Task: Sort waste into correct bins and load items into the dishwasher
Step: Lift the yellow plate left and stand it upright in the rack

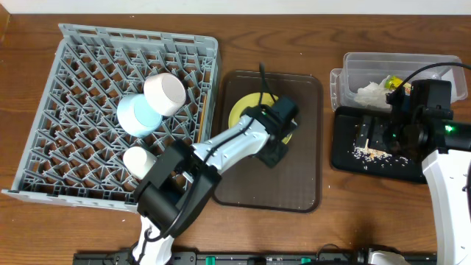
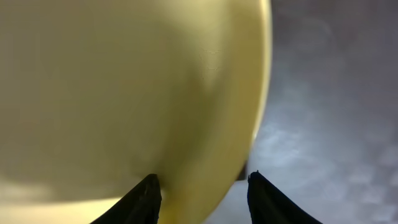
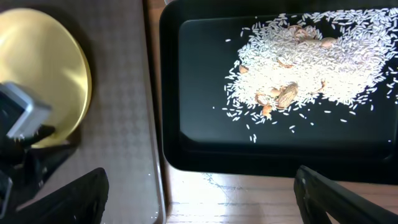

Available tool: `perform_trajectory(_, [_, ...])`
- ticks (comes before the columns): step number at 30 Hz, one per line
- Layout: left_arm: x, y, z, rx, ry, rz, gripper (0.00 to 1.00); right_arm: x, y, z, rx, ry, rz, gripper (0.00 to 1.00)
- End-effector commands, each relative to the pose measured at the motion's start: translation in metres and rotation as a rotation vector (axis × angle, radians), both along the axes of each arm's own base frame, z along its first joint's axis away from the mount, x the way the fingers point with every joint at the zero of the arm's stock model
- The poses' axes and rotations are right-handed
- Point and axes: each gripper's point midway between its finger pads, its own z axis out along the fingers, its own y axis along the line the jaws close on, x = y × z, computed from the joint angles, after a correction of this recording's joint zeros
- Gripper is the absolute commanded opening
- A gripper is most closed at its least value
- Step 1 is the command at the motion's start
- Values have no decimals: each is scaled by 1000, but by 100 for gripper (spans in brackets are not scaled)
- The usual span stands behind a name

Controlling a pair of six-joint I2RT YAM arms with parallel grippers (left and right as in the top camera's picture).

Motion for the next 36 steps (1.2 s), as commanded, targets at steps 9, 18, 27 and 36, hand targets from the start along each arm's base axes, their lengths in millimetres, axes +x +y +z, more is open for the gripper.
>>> perform_trajectory(9, [-31, -11, -18, 72, -13, -95, 41, 2, -3, 7, -4, -19, -15, 93])
perform_trajectory(18, [-6, 0, -16, 153, -147, -71, 24, 2, -3, 7, -4, -19, -15, 93])
perform_trajectory(27, [-5, -2, -14, 148, -152, -71, 6, 2, -3, 7, -4, -18, -15, 93])
perform_trajectory(36, [4, -12, 58, 61, -226, -46, 6, 1, -3, 6, -4, -15, -15, 93])
